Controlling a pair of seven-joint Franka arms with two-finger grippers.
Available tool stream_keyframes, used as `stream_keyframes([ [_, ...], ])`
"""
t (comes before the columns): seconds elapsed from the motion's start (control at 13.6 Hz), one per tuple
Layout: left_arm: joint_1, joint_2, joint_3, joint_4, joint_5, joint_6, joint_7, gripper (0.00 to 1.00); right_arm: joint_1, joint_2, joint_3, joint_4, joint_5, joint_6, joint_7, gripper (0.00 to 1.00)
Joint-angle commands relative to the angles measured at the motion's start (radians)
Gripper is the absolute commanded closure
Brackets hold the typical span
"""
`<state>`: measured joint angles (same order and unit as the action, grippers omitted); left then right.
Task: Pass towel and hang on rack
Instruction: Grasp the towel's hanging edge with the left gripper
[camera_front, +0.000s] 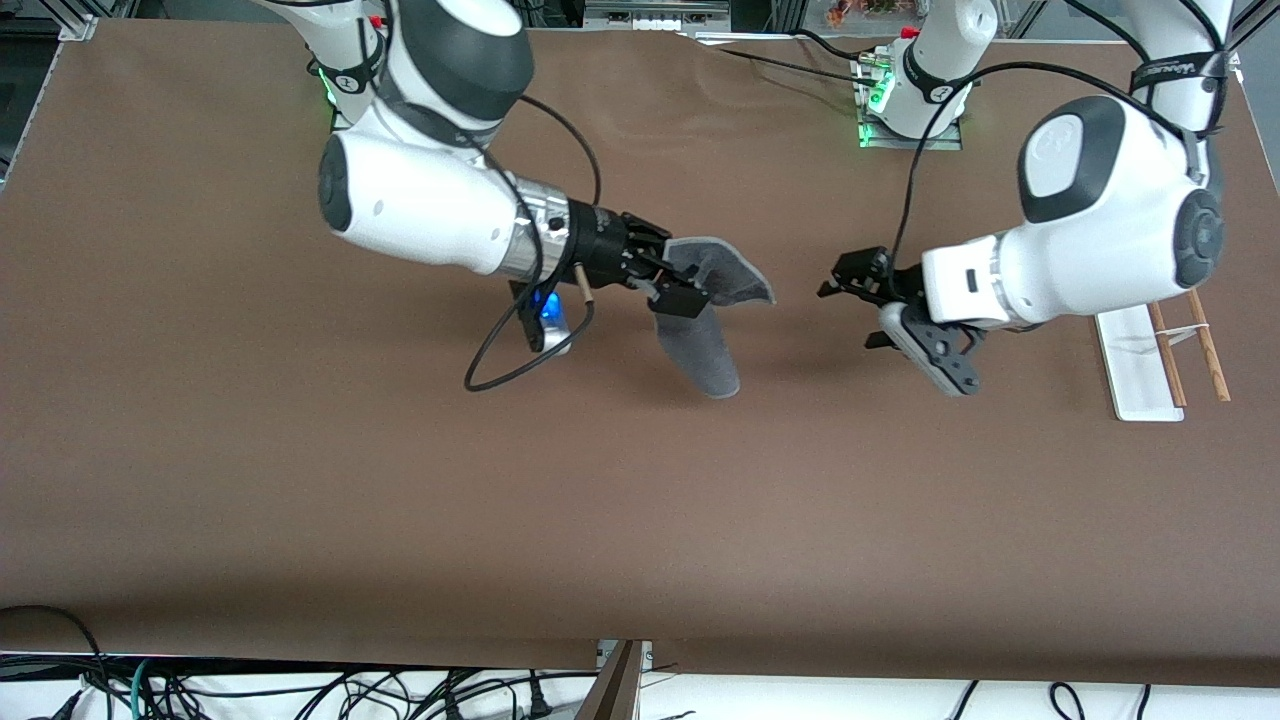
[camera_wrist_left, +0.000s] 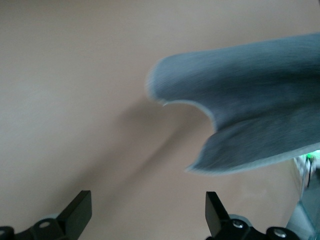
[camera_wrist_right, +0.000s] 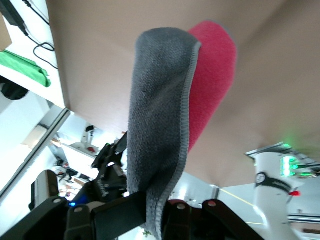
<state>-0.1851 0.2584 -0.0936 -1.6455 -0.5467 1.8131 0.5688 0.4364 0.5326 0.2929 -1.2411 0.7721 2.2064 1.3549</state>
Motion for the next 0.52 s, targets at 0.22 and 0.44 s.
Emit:
stream_keyframes([
  [0.22, -0.004, 0.001, -0.034, -0.026, -0.085, 0.005, 0.415, 0.00, 0.030, 0.007, 0.000, 0.022, 0.016, 0.067, 0.049, 1.00],
  [0.44, 0.000, -0.005, -0.034, -0.063, -0.142, 0.008, 0.546, 0.00, 0.031, 0.007, 0.000, 0.022, 0.016, 0.067, 0.050, 1.00],
])
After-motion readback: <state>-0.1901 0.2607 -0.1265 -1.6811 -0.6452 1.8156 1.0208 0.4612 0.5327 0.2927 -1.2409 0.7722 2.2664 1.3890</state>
